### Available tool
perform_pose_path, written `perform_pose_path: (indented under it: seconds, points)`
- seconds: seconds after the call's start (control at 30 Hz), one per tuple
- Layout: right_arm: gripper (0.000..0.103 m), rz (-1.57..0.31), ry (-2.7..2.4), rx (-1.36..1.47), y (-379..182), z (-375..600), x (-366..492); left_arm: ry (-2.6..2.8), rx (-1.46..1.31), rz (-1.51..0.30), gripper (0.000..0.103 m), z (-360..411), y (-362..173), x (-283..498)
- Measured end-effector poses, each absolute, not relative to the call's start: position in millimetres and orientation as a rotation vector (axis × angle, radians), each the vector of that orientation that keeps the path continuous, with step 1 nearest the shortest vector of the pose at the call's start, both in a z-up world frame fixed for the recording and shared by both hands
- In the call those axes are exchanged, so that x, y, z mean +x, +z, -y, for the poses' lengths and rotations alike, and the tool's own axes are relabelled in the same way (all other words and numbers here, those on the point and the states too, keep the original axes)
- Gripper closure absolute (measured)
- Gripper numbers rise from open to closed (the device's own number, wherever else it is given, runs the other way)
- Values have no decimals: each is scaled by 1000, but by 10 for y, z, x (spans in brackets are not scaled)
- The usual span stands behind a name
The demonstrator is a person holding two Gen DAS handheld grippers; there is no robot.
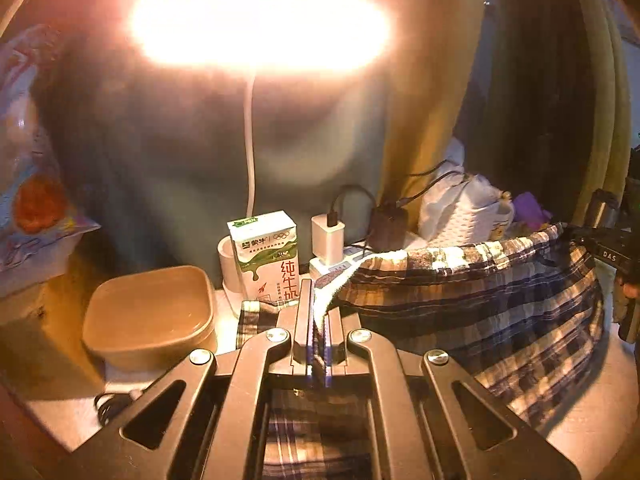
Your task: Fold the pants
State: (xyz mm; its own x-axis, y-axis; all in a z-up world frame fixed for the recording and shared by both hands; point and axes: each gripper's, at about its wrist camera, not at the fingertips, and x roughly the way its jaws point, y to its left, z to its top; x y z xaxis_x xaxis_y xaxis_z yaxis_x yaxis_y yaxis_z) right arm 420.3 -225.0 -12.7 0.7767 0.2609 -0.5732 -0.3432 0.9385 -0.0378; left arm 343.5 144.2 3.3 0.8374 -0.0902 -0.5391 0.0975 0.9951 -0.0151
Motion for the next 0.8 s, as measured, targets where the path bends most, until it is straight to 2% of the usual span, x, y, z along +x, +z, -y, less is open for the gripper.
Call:
perform_pose_path:
  seconds: [0.2,0.33,0.4,0.47,0.63,0.7,0.73,0.8]
  points:
    - [98,-663,322,-127,-383,2160,4547,-76,-22,-647,100,-1585,-273,3830]
    - [98,-690,326,-147,-487,2075,4657,-42,-36,-701,92,-1701,-447,3985]
    - [98,-705,329,-151,-540,2042,4708,-4,-16,-708,84,-1722,-496,4020]
    - [98,-712,323,-162,-584,2022,4745,42,-11,-700,66,-1756,-520,4037]
    - [98,-733,310,-195,-659,1967,4790,104,-19,-685,64,-1846,-487,4027]
    - [98,-731,307,-209,-655,1940,4782,125,-14,-677,53,-1894,-443,4021]
    - [98,-731,305,-215,-653,1932,4782,137,-20,-670,42,-1925,-405,3996]
    - [96,-730,297,-223,-645,1930,4777,147,-35,-658,37,-1974,-326,3941]
